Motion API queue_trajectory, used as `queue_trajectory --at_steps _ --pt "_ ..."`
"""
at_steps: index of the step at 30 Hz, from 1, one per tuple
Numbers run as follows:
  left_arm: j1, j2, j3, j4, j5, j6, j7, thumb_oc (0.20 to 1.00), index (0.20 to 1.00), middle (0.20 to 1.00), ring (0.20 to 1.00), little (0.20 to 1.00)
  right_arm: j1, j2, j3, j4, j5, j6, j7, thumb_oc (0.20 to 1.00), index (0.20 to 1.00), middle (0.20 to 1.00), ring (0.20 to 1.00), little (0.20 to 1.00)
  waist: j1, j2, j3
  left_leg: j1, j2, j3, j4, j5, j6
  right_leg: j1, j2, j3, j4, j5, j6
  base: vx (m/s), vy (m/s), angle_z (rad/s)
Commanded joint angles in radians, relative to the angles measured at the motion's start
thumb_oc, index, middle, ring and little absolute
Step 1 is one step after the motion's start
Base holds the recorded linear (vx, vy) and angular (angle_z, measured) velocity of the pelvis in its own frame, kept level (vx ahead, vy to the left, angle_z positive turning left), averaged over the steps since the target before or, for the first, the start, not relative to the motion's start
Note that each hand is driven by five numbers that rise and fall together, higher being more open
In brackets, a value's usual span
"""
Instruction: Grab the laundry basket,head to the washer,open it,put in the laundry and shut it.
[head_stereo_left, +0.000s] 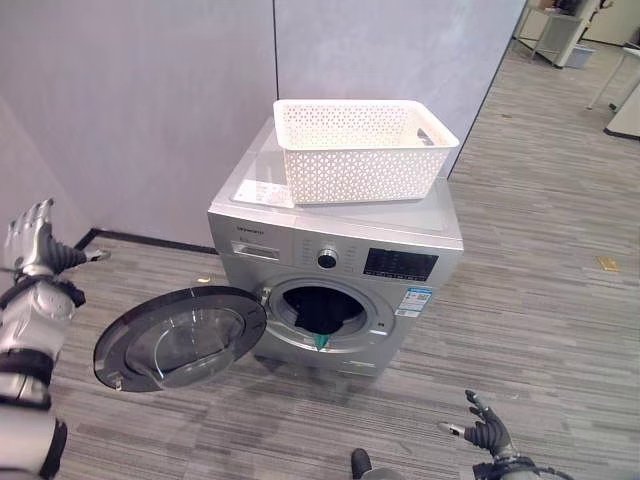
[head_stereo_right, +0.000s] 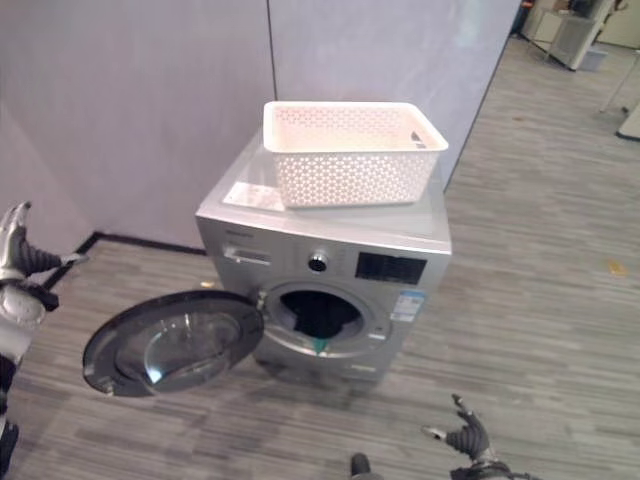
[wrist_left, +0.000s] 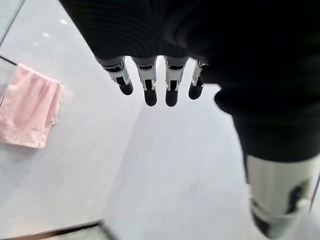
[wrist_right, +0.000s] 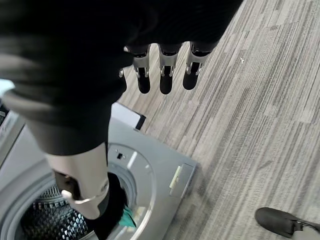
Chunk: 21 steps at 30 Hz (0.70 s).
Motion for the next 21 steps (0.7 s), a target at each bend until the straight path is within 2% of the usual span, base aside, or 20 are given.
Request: queue_trajectory --at_steps 1,5,7,10,13,15,16,17,18,19,21 --pt "-0.131 0.053 0.013 0.050 -0.034 0.003 -0.086 1.000 1.000 1.000 1.000 1.000 -0.088 -0.035 -0.036 -0.032 0.025 -0.039 0.001 1.000 1.000 1.000 1.000 1.000 -0.008 -0.003 0.112 0.077 0.049 -0.021 0.093 -0.208 0.014 -0.104 -0.054 0.045 0.059 -0.014 0.089 -0.05 -0.066 0.04" --pt "-0.240 0.064 -0.045 0.131 -0.062 0.033 -0.167 1.000 1.000 1.000 1.000 1.000 -0.120 -0.048 -0.013 -0.040 0.035 -0.034 0.007 1.000 1.000 1.000 1.000 1.000 -0.011 -0.017 0.146 0.010 0.071 -0.030 0.125 -0.204 0.008 -0.145 -0.034 0.048 0.054 -0.010 0.082 -0.07 -0.079 0.02" --pt "-0.263 0.099 -0.055 0.159 -0.069 0.051 -0.214 1.000 1.000 1.000 1.000 1.000 -0.151 -0.050 0.019 -0.036 0.036 -0.032 0.018 1.000 1.000 1.000 1.000 1.000 -0.012 -0.038 0.158 -0.033 0.080 -0.027 0.157 -0.210 0.012 -0.177 -0.022 0.062 0.048 0.003 0.078 -0.04 -0.052 -0.04" --pt "-0.263 0.113 -0.059 0.152 -0.066 0.051 -0.214 1.000 1.000 1.000 1.000 1.000 -0.163 -0.041 0.031 -0.023 0.045 -0.034 0.020 1.000 1.000 1.000 1.000 1.000 -0.012 -0.051 0.158 -0.060 0.079 -0.025 0.192 -0.222 0.017 -0.193 -0.020 0.075 0.049 0.011 0.078 -0.03 0.007 -0.09" --pt "-0.275 0.132 -0.079 0.151 -0.050 0.048 -0.219 1.000 1.000 1.000 1.000 1.000 -0.162 -0.042 0.034 -0.024 0.062 -0.038 0.029 1.000 1.000 1.000 1.000 1.000 -0.017 -0.082 0.169 -0.094 0.064 -0.026 0.267 -0.263 0.038 -0.204 -0.029 0.104 0.053 0.028 0.084 -0.08 0.062 -0.10" --pt "-0.288 0.139 -0.085 0.156 -0.054 0.047 -0.222 1.000 1.000 1.000 1.000 1.000 -0.151 -0.052 0.024 -0.055 0.065 -0.043 0.034 1.000 1.000 1.000 1.000 1.000 -0.030 -0.106 0.192 -0.137 0.038 -0.034 0.330 -0.297 0.059 -0.224 -0.050 0.130 0.062 0.064 0.095 -0.15 0.200 -0.16" --pt "-0.323 0.143 -0.106 0.165 -0.051 0.041 -0.230 1.000 1.000 1.000 1.000 1.000 -0.128 -0.063 0.004 -0.095 0.058 -0.045 0.038 1.000 1.000 1.000 1.000 1.000 -0.041 -0.105 0.219 -0.175 0.024 -0.039 0.380 -0.352 0.073 -0.239 -0.061 0.147 0.054 0.079 0.108 -0.24 0.350 -0.07" --pt "-0.377 0.135 -0.144 0.174 -0.050 0.032 -0.232 1.000 1.000 1.000 1.000 1.000 -0.101 -0.066 -0.023 -0.109 0.054 -0.049 0.037 1.000 1.000 1.000 1.000 1.000 -0.054 -0.112 0.247 -0.245 0.004 -0.042 0.447 -0.373 0.079 -0.268 -0.084 0.156 0.045 0.109 0.111 -0.19 0.307 -0.05" --pt "-0.382 0.134 -0.148 0.176 -0.051 0.032 -0.232 1.000 1.000 1.000 1.000 1.000 -0.101 -0.064 -0.024 -0.109 0.054 -0.049 0.037 1.000 1.000 1.000 1.000 1.000 -0.054 -0.112 0.246 -0.251 0.005 -0.043 0.452 -0.375 0.080 -0.271 -0.084 0.155 0.044 0.109 0.111 -0.20 0.160 0.05" --pt "-0.402 0.131 -0.162 0.181 -0.050 0.031 -0.229 1.000 1.000 1.000 1.000 1.000 -0.095 -0.063 -0.038 -0.110 0.057 -0.051 0.035 1.000 1.000 1.000 1.000 1.000 -0.063 -0.114 0.254 -0.286 -0.002 -0.047 0.479 -0.380 0.080 -0.289 -0.094 0.158 0.043 0.136 0.113 -0.10 0.079 0.14" --pt "-0.398 0.127 -0.184 0.187 -0.039 0.023 -0.249 1.000 1.000 1.000 1.000 1.000 -0.054 -0.065 -0.077 -0.110 0.052 -0.050 0.032 1.000 1.000 1.000 1.000 1.000 -0.078 -0.101 0.255 -0.354 -0.013 -0.063 0.515 -0.383 0.083 -0.312 -0.106 0.150 0.037 0.123 0.111 -0.13 0.139 0.22"
